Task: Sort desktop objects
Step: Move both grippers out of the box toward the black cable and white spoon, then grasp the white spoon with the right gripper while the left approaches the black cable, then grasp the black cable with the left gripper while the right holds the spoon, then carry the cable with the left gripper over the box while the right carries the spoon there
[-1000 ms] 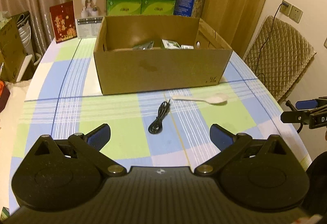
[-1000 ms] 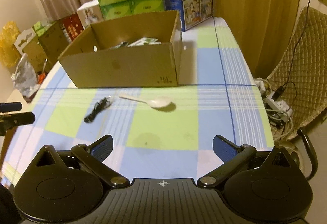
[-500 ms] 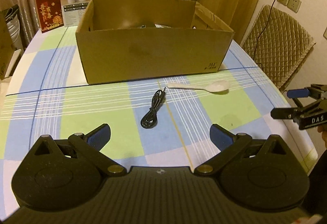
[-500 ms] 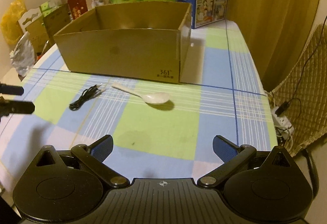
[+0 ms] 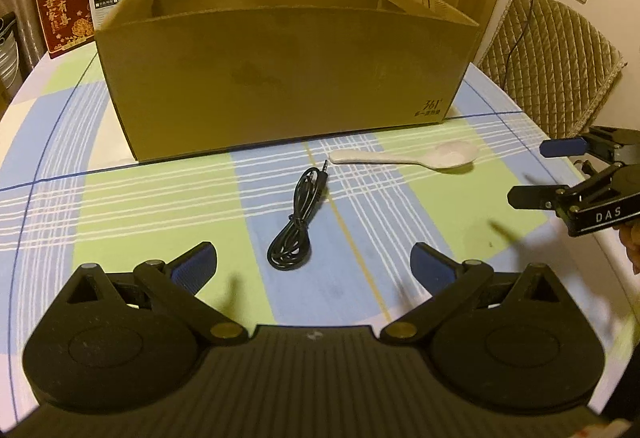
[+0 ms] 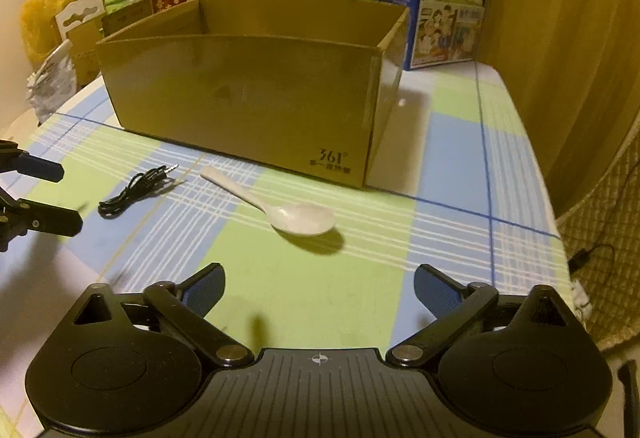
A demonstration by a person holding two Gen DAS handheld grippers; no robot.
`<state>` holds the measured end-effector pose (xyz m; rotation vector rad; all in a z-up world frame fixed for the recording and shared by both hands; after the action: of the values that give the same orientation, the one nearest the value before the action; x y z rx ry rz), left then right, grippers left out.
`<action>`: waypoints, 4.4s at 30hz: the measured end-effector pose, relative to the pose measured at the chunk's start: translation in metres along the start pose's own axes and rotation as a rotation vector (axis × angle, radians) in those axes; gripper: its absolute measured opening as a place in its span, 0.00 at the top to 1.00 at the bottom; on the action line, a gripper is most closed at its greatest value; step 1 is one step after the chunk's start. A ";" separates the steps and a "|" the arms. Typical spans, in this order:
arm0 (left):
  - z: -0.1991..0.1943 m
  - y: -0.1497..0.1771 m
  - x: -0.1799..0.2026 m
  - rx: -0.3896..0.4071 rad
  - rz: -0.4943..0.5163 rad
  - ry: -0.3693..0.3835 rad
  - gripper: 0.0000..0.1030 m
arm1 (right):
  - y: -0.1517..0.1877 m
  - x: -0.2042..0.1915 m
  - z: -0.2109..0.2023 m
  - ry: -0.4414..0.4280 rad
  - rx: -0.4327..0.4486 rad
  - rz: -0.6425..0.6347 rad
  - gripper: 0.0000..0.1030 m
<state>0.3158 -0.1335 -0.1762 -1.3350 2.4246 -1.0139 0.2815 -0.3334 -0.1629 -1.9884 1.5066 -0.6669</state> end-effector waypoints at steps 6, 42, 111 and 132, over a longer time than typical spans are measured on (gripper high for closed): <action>0.019 -0.006 -0.001 -0.003 0.031 0.008 0.04 | -0.005 0.004 0.023 -0.012 0.014 -0.059 0.22; 0.033 -0.007 -0.009 -0.024 0.017 0.053 0.18 | -0.008 -0.031 0.044 -0.174 -0.112 0.068 0.68; 0.023 -0.005 0.021 0.014 0.025 0.090 0.90 | -0.005 -0.084 0.021 -0.130 0.045 0.009 0.71; -0.029 -0.017 0.028 0.096 -0.033 0.059 0.90 | -0.005 -0.084 -0.049 -0.071 0.130 0.134 0.71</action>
<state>0.2975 -0.1483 -0.1389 -1.3359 2.3695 -1.1788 0.2313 -0.2578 -0.1286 -1.7788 1.4991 -0.6154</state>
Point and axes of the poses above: each gripper's, at about its wrist camera, not at the fingertips, and z roughly the way its jaws point, x to its right, y to its underside, the point moved 10 cm from there along z, roughly the way its jaws point, and after that the axes turned 3 degrees about y, right-handed, at the moved point
